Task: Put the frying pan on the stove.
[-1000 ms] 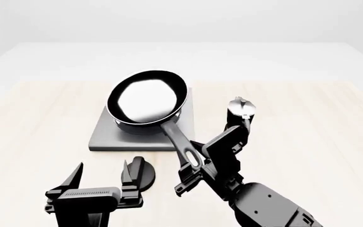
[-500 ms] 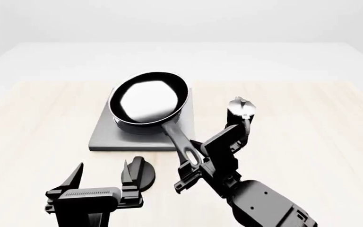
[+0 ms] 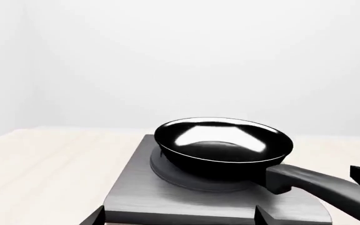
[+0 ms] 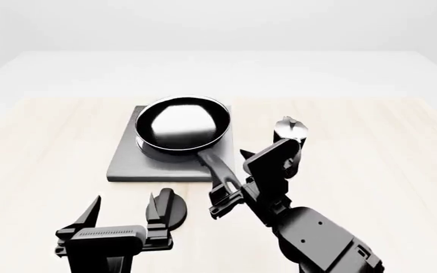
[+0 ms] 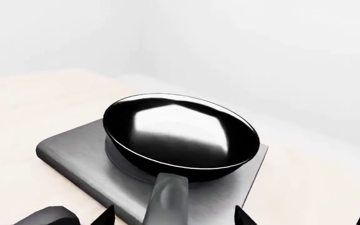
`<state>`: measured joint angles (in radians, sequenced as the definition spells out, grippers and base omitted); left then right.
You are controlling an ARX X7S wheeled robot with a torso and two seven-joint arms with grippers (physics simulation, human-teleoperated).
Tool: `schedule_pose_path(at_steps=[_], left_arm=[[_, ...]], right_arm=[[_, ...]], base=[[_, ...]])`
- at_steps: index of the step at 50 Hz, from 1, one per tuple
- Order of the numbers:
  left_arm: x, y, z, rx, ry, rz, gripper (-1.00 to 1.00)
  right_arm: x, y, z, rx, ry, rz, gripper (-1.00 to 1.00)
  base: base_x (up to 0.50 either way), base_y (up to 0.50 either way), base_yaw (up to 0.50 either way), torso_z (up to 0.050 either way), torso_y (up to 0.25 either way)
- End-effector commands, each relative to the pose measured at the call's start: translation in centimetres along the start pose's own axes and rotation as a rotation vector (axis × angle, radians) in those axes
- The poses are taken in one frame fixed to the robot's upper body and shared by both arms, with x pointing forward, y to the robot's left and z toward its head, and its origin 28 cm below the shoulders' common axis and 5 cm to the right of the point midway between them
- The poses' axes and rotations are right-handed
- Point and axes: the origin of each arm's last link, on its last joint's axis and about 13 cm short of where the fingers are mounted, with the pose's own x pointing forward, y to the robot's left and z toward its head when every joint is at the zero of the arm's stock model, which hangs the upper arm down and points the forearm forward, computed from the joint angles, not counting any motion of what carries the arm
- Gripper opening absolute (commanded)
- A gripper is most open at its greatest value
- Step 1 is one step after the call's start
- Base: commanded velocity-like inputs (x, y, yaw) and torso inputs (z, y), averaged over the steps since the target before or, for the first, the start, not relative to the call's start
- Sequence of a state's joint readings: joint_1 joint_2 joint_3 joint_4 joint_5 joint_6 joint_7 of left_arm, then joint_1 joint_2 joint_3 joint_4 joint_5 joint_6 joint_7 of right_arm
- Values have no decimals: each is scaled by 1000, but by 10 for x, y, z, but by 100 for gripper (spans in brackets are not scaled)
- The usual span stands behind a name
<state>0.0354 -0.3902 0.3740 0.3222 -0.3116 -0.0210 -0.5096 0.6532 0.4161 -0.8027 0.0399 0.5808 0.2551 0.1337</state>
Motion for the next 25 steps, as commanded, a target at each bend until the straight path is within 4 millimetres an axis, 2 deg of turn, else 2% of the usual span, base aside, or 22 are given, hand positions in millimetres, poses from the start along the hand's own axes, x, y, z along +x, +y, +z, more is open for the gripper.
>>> schedule_pose_path(at_steps=[1,25], left_arm=[[0,0,-1,-2,1,0,100],[1,0,2,6,-3,3,100]], right_arm=[[0,-1,5,-4,-22,-17,100],[-22,2,17,55,-110,-33,100]], base=[[0,0,0,0,0],[0,0,0,0,0]])
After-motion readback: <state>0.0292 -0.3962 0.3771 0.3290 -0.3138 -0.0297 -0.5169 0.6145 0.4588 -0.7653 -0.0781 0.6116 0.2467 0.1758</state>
